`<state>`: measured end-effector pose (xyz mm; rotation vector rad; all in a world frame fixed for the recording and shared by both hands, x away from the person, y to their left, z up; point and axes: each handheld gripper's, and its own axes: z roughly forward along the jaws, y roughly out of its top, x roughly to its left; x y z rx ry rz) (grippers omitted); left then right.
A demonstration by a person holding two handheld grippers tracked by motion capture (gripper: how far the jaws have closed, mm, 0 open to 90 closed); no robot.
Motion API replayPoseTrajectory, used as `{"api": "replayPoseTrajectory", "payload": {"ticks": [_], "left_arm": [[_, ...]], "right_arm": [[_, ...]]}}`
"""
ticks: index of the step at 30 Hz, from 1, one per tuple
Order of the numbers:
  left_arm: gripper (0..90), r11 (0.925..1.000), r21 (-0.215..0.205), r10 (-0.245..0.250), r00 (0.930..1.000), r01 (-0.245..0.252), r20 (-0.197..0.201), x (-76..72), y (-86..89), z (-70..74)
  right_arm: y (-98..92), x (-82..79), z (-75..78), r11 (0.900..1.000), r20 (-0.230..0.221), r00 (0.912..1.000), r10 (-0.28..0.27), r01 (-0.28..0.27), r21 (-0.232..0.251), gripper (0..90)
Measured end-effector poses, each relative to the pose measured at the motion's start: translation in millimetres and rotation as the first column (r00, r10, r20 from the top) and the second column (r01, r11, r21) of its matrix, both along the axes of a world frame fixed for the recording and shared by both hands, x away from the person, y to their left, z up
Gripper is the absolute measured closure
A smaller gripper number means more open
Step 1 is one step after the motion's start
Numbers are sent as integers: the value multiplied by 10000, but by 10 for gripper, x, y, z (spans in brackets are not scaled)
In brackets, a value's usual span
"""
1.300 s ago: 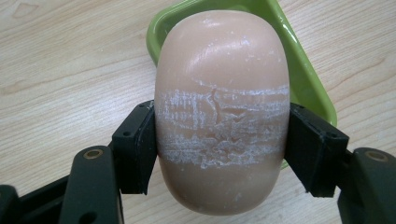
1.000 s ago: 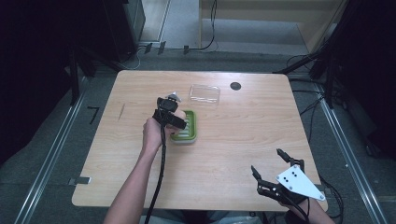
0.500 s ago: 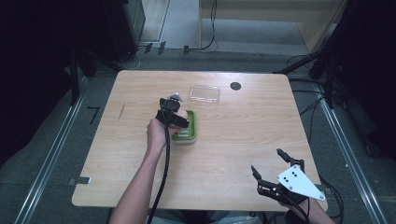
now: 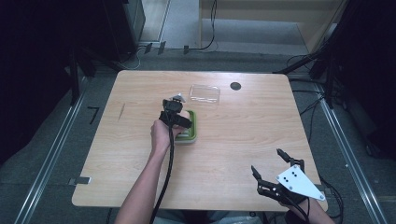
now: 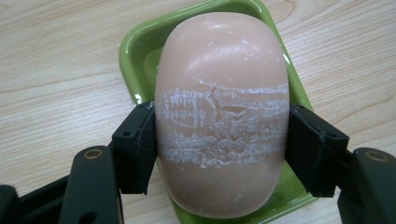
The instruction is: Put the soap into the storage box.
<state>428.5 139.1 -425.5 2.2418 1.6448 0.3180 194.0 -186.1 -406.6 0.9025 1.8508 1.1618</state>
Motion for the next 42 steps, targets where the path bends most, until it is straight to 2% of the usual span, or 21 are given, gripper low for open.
{"api": "replayPoseTrajectory", "payload": {"ticks": [20, 42], "left_arm": [[336, 10000, 42, -46, 9999, 47, -164, 55, -91, -131], [333, 9992, 224, -327, 9988, 335, -370, 77, -133, -168]], "right_arm": [[-2, 1, -1, 10000, -3, 10000, 2, -2, 11, 131], [-6, -5, 0, 10000, 5, 10000, -5, 5, -14, 131]]}}
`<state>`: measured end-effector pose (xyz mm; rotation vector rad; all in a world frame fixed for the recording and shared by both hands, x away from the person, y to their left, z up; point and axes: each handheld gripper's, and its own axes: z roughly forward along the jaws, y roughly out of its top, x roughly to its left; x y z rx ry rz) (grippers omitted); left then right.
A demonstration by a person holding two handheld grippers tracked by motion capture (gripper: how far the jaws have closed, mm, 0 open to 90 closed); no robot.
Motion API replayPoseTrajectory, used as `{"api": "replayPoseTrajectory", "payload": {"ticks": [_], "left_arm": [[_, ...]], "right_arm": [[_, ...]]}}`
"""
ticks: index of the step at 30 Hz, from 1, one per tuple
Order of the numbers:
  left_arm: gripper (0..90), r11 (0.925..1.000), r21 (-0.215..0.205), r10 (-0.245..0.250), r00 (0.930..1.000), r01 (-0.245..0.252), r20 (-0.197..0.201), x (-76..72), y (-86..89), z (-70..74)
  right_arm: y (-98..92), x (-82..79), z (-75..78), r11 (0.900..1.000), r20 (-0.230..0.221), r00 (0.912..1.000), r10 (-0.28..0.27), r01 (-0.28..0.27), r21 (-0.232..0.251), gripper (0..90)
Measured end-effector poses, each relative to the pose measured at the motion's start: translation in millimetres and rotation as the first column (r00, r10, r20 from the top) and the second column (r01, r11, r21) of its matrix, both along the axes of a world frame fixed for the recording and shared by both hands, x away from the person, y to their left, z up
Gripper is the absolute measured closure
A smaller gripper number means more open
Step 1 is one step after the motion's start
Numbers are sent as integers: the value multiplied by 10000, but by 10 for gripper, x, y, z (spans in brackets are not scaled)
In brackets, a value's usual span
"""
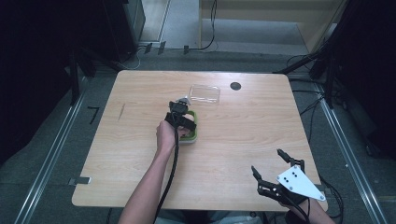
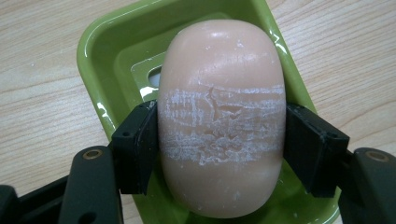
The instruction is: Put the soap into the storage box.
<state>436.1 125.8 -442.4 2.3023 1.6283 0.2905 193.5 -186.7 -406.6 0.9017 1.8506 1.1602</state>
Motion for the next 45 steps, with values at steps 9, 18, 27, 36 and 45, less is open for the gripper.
{"api": "replayPoseTrajectory", "payload": {"ticks": [9, 18, 27, 36, 45], "left_arm": [[311, 10000, 21, -55, 10000, 54, 60, 8, -16, 32], [236, 9999, 118, -86, 9999, 86, 55, -28, -15, 90], [159, 9986, 463, -239, 9997, 240, -25, -80, 69, 224], [124, 9991, 265, -313, 9995, 316, -97, -149, 215, 331], [105, 9990, 257, -359, 9992, 364, -200, -244, 383, 420]], "right_arm": [[-22, -5, -4, 10000, 1, 10000, -81, 81, 4, 131], [-12, -11, 0, 10000, 0, 10000, -70, 70, -1, 131], [-11, -14, 1, 10000, 21, 10000, -56, 56, -8, 131], [7, -20, 8, 10000, 32, 10000, -19, 20, -83, 131], [-2, -28, 6, 9999, 20, 10000, -97, 97, -46, 131]]}}
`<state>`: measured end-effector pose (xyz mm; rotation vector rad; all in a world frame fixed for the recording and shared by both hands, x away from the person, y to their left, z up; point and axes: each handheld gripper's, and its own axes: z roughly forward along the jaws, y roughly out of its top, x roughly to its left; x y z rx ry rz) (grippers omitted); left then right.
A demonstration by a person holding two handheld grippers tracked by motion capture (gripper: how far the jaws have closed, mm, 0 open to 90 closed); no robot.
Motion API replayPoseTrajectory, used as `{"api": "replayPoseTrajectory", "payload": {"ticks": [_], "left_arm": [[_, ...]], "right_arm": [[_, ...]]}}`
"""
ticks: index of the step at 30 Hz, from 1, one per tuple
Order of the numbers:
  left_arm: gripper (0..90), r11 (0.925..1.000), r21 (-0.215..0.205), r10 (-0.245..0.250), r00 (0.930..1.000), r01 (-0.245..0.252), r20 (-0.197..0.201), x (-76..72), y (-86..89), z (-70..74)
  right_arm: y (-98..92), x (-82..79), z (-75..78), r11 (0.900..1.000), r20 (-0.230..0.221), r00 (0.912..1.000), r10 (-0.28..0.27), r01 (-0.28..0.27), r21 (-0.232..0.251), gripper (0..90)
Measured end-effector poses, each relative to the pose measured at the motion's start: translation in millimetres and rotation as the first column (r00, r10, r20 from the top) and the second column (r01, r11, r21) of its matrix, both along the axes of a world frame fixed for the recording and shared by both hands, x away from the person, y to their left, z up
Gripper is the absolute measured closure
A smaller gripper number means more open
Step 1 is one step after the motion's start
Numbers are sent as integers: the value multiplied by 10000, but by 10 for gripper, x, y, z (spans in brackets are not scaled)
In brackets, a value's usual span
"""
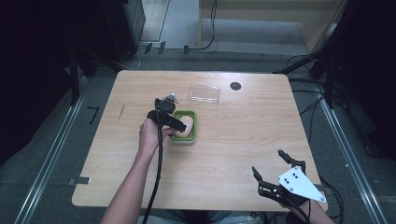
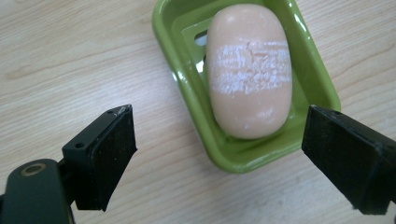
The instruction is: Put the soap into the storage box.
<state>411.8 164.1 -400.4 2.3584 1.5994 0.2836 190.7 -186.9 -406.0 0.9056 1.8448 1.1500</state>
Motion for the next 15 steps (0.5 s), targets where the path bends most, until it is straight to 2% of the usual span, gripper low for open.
{"api": "replayPoseTrajectory", "payload": {"ticks": [6, 15], "left_arm": [[100, 9999, 61, -109, 9999, 109, -73, -124, 112, 49], [98, 9996, 191, -207, 9996, 210, -188, -322, 281, 41]], "right_arm": [[-7, -5, 0, 10000, 17, 10000, -8, 8, -5, 131], [-3, -10, 1, 10000, -4, 10000, 11, -11, -31, 131]]}}
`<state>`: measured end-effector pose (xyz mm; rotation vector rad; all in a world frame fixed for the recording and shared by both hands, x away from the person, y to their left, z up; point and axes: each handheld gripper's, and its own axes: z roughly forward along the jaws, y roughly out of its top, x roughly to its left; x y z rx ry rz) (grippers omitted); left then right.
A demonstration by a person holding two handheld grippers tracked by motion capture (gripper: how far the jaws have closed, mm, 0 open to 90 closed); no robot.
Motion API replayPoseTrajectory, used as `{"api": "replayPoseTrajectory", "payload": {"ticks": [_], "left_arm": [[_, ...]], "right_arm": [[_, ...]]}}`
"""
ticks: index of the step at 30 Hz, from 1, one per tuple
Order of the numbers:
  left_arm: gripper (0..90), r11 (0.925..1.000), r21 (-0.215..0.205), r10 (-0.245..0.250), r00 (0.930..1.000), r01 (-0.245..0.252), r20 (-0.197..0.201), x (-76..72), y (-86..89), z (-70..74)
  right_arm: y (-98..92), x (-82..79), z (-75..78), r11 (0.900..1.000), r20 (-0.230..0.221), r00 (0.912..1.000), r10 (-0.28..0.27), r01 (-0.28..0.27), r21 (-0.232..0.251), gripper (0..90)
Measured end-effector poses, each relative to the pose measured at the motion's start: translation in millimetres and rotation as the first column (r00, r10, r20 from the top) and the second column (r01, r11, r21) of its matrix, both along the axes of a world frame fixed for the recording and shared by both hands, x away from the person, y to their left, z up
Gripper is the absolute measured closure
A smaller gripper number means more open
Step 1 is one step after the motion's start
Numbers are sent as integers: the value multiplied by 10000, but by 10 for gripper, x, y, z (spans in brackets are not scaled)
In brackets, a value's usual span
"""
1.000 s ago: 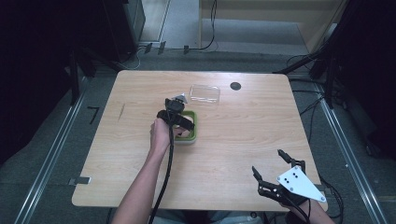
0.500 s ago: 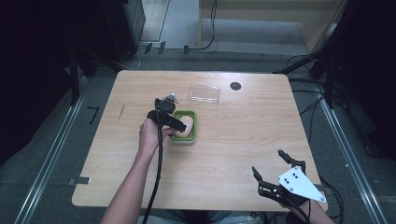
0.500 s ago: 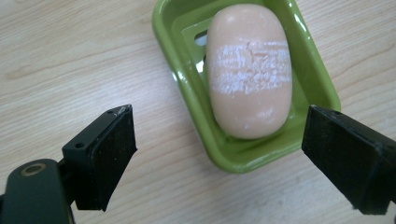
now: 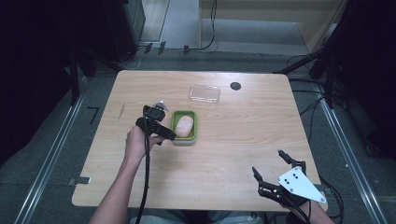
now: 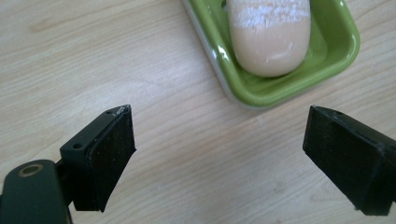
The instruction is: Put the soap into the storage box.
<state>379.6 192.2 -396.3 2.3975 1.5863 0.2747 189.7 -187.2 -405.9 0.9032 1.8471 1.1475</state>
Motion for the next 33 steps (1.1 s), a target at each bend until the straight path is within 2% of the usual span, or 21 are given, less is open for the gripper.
{"api": "replayPoseTrajectory", "payload": {"ticks": [14, 20, 27, 33], "left_arm": [[89, 9997, 235, 103, 9998, -99, -167, -225, 240, -38], [89, 9992, 392, 100, 9993, -86, -361, -340, 305, -87], [89, 9997, 221, 129, 9986, -118, -513, -488, 357, -184], [88, 9999, 92, 111, 9977, -105, -669, -539, 394, -286]], "right_arm": [[9, 3, 0, 10000, -2, 10000, 5, -5, -28, 131], [11, 4, -1, 10000, 8, 10000, 15, -15, -60, 131], [12, 4, -2, 10000, 1, 10000, 34, -34, -94, 131], [7, 4, -3, 10000, 5, 10000, 0, 0, -74, 131]]}}
